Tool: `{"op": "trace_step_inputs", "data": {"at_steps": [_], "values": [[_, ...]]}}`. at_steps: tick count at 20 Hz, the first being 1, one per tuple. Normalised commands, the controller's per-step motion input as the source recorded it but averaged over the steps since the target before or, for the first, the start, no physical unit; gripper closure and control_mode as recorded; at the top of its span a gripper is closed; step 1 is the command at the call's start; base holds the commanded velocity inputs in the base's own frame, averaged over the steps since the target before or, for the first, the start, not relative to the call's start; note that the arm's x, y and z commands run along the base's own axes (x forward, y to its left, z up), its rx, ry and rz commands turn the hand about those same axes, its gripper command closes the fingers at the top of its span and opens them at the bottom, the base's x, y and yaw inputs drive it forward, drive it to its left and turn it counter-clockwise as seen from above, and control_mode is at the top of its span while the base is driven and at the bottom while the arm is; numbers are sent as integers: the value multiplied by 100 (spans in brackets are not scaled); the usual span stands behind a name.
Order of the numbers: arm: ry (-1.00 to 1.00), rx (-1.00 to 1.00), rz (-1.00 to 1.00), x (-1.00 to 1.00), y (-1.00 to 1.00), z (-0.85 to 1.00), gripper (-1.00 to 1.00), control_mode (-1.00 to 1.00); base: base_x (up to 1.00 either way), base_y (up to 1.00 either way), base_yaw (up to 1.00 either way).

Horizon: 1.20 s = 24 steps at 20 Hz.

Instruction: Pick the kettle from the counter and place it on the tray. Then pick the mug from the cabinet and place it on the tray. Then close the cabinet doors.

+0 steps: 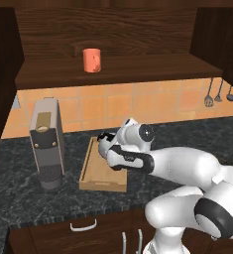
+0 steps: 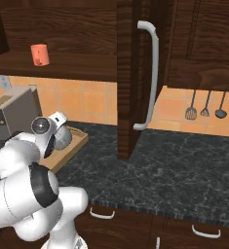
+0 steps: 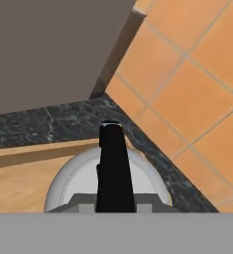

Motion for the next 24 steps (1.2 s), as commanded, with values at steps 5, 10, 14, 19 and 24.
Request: {"op": "trace_step_inputs", "data": {"at_steps": [5, 10, 14, 19, 24], "values": [[22, -12, 0, 65, 3, -17, 100, -100, 0, 0, 0], [7, -3, 2, 43, 5, -6, 100, -100, 0, 0, 0], [1, -5, 5, 8, 2, -8, 100, -100, 0, 0, 0], [6, -12, 4, -6, 0, -17, -100, -100, 0, 0, 0], [0, -1, 1, -12, -1, -1, -100, -100, 0, 0, 0]]}}
